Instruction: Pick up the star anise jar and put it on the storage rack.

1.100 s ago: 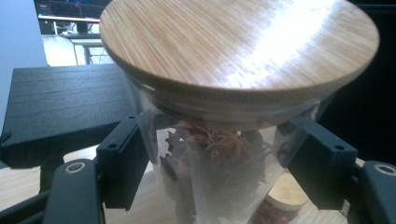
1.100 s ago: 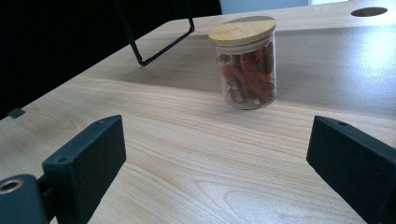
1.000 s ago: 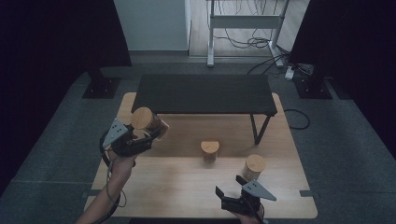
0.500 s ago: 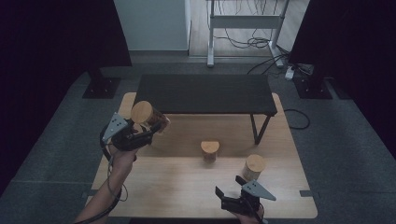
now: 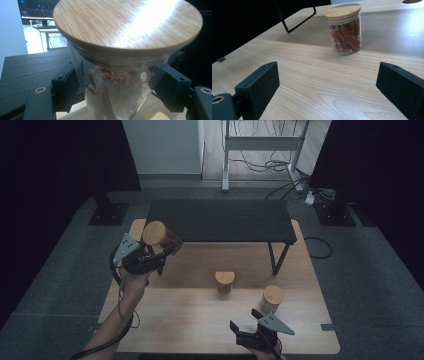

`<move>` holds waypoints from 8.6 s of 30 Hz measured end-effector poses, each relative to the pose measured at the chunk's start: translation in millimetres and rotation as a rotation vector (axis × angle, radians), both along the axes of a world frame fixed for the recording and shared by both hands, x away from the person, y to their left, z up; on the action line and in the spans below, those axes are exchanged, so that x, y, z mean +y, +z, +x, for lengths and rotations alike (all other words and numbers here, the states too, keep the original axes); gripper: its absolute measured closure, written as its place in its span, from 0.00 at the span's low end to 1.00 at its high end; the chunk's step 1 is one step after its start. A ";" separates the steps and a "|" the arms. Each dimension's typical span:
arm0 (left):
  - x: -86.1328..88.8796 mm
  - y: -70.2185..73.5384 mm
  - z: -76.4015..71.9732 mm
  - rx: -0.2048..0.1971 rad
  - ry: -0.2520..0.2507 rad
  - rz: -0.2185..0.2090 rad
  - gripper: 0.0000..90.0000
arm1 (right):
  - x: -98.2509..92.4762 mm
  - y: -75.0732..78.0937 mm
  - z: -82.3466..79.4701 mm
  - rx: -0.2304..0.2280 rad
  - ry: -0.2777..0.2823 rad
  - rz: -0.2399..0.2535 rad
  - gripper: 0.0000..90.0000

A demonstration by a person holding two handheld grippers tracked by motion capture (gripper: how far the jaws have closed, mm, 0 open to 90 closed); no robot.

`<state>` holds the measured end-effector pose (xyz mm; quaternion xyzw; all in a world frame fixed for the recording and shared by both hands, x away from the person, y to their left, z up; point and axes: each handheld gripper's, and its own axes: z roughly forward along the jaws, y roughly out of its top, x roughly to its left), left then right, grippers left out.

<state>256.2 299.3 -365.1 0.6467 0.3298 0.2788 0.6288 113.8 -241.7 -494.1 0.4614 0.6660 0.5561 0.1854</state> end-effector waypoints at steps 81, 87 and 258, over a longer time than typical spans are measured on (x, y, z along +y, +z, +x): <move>-39.8 26.4 82.8 -0.010 0.078 0.035 0.29 | -5.6 -3.8 8.1 0.026 0.012 0.018 0.05; -45.0 29.8 86.7 0.009 0.089 0.055 0.29 | -5.8 -3.9 8.2 0.026 0.012 0.020 0.05; 2.4 -34.6 -44.9 0.303 0.103 0.109 0.03 | 12.5 0.2 -7.4 -0.034 0.029 -0.059 0.05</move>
